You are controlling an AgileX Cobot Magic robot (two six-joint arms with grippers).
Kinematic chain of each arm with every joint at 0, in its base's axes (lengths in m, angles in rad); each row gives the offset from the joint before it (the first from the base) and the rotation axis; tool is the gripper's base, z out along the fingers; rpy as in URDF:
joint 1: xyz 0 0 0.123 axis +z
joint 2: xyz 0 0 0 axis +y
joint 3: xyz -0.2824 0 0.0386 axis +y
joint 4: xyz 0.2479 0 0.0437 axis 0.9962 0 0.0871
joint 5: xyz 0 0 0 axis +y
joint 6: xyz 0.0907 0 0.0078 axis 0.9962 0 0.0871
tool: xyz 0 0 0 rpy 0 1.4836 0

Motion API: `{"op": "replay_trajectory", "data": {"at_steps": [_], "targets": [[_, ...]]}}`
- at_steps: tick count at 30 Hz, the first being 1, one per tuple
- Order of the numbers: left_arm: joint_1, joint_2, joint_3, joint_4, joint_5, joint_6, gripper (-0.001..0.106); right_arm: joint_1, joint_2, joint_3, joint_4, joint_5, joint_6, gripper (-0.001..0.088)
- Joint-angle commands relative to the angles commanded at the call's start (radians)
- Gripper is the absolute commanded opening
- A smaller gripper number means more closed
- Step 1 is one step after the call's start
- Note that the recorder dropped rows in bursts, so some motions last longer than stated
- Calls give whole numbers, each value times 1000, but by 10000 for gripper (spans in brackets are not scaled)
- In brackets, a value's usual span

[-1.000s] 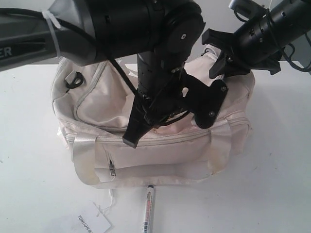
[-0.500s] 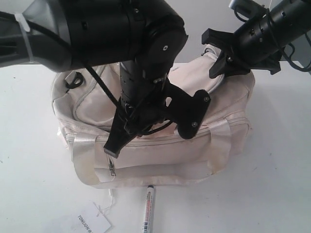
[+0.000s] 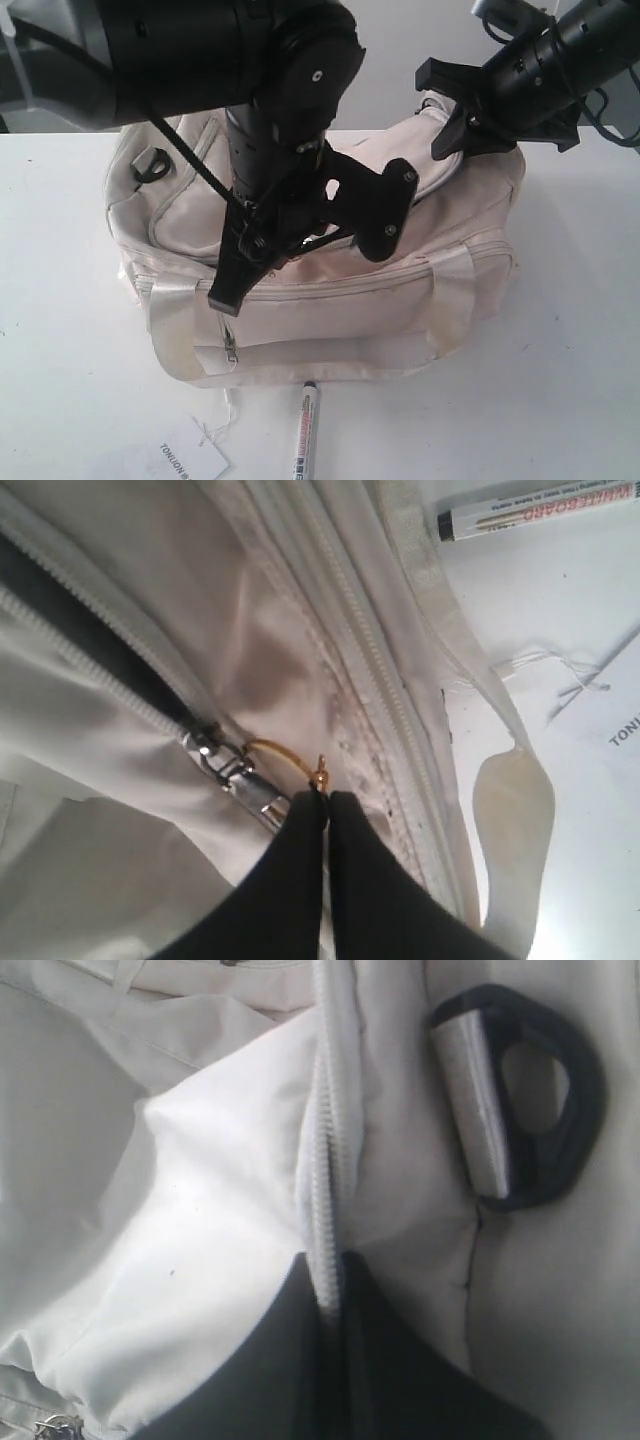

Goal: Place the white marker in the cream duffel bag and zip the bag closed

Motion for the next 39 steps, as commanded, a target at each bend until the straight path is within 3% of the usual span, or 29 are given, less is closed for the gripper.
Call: {"op": "replay_trajectory", "data": {"at_steps": [8, 21, 36, 39], "targets": [[26, -56, 112, 3, 0, -11, 0, 0, 0, 0, 0, 0, 0, 0], [46, -114, 167, 40, 0, -80, 0, 0, 0, 0, 0, 0, 0, 0], [135, -157, 289, 67, 0, -113, 0, 0, 0, 0, -10, -2, 0, 0], [176, -175, 320, 91, 0, -113, 0, 0, 0, 0, -10, -8, 0, 0]]}}
